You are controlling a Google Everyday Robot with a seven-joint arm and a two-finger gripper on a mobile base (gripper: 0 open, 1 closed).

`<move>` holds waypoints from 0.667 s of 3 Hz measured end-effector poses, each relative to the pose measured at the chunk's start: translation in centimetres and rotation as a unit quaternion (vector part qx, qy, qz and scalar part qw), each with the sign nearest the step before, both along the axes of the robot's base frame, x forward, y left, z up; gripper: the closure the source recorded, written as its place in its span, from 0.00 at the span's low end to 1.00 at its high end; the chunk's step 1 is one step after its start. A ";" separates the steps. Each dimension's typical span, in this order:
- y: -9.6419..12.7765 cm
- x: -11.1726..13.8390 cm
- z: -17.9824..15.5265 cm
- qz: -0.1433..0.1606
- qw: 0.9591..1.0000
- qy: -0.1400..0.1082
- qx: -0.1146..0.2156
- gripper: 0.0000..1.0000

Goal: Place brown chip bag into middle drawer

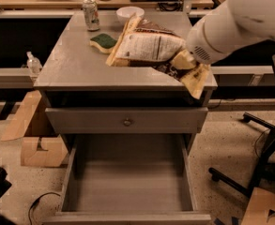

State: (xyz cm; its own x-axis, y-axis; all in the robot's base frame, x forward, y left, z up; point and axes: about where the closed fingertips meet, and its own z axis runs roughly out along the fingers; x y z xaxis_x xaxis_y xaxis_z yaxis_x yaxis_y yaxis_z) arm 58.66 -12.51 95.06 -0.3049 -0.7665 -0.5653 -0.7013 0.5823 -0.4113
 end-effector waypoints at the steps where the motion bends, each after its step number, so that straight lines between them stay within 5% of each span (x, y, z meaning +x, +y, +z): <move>1: -0.9 -4.4 3.4 -0.015 1.000 -0.022 0.001 1.00; 2: -4.9 -7.1 1.4 -0.044 0.998 0.020 0.036 1.00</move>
Offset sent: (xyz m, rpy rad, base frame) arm -0.1008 -0.0836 -0.0321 0.2955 0.2410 -0.1544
